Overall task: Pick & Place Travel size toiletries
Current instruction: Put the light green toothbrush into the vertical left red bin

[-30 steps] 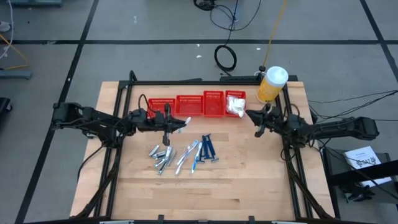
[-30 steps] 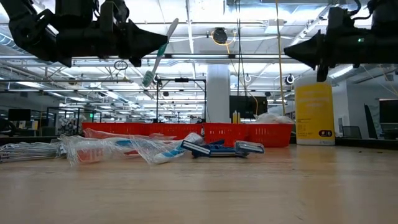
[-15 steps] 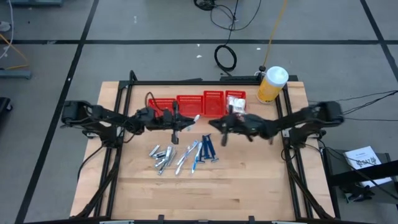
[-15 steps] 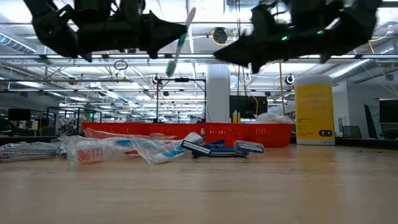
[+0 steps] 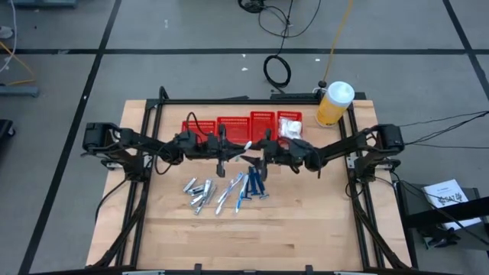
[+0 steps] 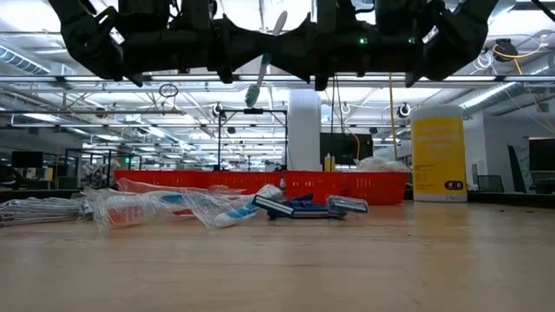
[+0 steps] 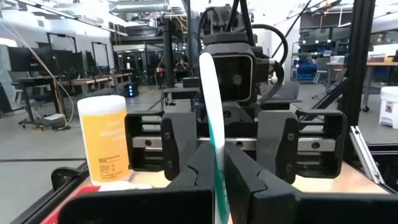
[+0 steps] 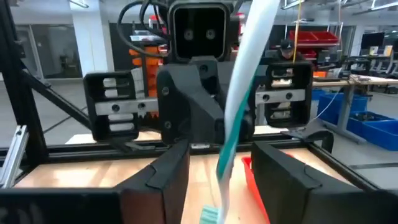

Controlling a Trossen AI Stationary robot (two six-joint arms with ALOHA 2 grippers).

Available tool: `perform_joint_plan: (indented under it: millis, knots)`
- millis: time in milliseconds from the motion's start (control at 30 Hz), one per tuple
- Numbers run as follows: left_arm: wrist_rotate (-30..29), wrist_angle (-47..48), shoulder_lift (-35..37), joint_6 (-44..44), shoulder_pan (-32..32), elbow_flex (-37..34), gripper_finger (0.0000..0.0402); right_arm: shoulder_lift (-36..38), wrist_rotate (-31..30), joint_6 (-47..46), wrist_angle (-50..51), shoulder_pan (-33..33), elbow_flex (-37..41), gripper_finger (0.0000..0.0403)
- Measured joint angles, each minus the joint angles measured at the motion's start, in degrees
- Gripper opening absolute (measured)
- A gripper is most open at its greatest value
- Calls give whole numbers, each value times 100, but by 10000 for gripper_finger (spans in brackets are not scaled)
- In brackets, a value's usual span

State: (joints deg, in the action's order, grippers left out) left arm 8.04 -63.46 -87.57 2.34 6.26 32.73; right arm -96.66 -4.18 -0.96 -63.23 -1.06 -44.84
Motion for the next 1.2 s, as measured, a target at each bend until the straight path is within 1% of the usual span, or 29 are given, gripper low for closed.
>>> perform_joint_plan:
  millis: [100, 200, 267, 400, 433, 533, 600, 667, 700, 733, 833, 900, 1000, 1067, 1133, 1200]
  knots:
    - [-3, -17, 2, -7, 4, 0, 6, -3, 0, 10, -34, -2, -11, 151]
    - [-12, -55, 2, -32, 4, 0, 3, 2, 2, 48, 58, -28, -45, 121]
    - [-35, -57, 2, -66, 4, 0, 4, 0, 10, 117, 95, -44, -44, 96]
    - [-52, -61, 2, -70, 4, 0, 7, 0, 3, 329, 134, -63, -42, 30]
    - [-44, -61, 2, -58, 4, 0, 5, 0, -6, 360, 136, -72, -42, 20]
    - [-41, -58, 2, -47, -6, 11, 5, 2, -5, 425, 136, -90, -42, 18]
    - [-68, -48, 2, -9, -41, 45, 12, 4, 6, 450, 141, -114, -42, 18]
    - [-151, -26, 2, 243, -86, 79, 17, 19, 2, 473, 227, -126, -42, 15]
    - [-272, 3, 2, 368, -116, 90, 18, 19, 0, 473, 302, -138, -42, 15]
    - [-516, 53, 2, 417, -156, 102, 18, 23, -13, 471, 428, -147, -42, 15]
    - [-1626, 485, 102, 449, -306, 199, 25, 25, -91, 457, 919, -196, -58, 15]
    - [-2180, 959, 210, 673, -410, 351, 41, 24, -128, 329, 1233, -262, -66, 15]
    - [-3005, 1246, 407, 794, -503, 624, 80, -39, 22, 178, 1958, -390, -15, 15]
    - [-3320, 1419, 477, 808, -521, 730, 110, -33, 59, 209, 2330, -549, -16, 15]
    - [-3528, 1781, 634, 807, -574, 719, 139, 49, -61, 208, 2556, -813, -47, 15]
    - [-3672, 1979, 806, 776, -601, 727, 163, 240, -171, 165, 3022, -1090, -30, 15]
